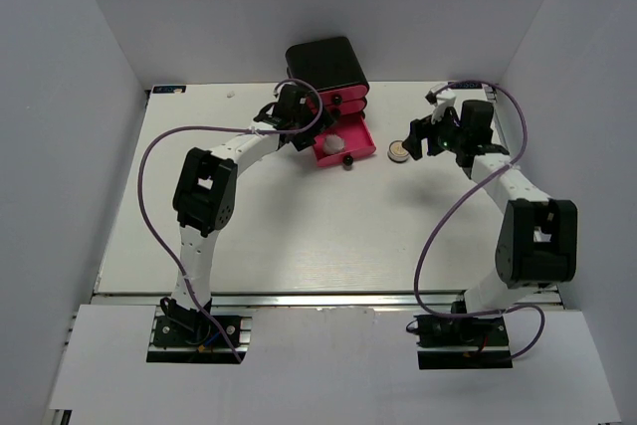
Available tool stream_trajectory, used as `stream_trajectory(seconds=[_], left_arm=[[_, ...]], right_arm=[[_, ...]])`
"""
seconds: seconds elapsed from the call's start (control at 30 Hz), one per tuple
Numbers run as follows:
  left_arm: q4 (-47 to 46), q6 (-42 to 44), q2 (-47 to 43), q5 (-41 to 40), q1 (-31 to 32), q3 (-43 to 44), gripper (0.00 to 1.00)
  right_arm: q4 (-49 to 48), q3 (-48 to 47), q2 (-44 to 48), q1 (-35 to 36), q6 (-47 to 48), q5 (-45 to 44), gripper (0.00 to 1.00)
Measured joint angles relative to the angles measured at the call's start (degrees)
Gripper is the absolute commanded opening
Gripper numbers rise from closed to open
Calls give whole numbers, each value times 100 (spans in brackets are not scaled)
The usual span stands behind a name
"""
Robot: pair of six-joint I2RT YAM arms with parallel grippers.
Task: Organize the makeup
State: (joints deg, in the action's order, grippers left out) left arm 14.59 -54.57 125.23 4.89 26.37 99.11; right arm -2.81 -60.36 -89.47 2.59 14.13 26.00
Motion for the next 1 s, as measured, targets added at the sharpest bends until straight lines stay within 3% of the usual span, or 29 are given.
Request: stream_trajectory(seconds=[0.47, 0.6, 0.77, 0.9, 0.97, 1.0], left_arm=[[28, 160, -149, 33, 0, -136, 98], [61, 402, -907, -55, -52, -879, 98], [-87, 529, -2599, -92, -407, -2428, 98], [-155, 586, -3814, -122, -1008, -3429, 98], [-107, 627, -4288, -162, -1287, -3827, 98], [-72, 654, -4492, -175, -1392, -4000, 98]], right_arm=[[1180, -1681, -2059, 431, 511, -953, 89], [1408, -2033, -2538, 675, 614, -1270, 89], [1641, -2441, -2994, 774, 761, -1655, 89], [1661, -2564, -3169, 765, 839, -1812, 78], [1661, -2570, -3171, 765, 911, -1849, 62], [1655, -2570, -3171, 765, 927, -1845, 45]])
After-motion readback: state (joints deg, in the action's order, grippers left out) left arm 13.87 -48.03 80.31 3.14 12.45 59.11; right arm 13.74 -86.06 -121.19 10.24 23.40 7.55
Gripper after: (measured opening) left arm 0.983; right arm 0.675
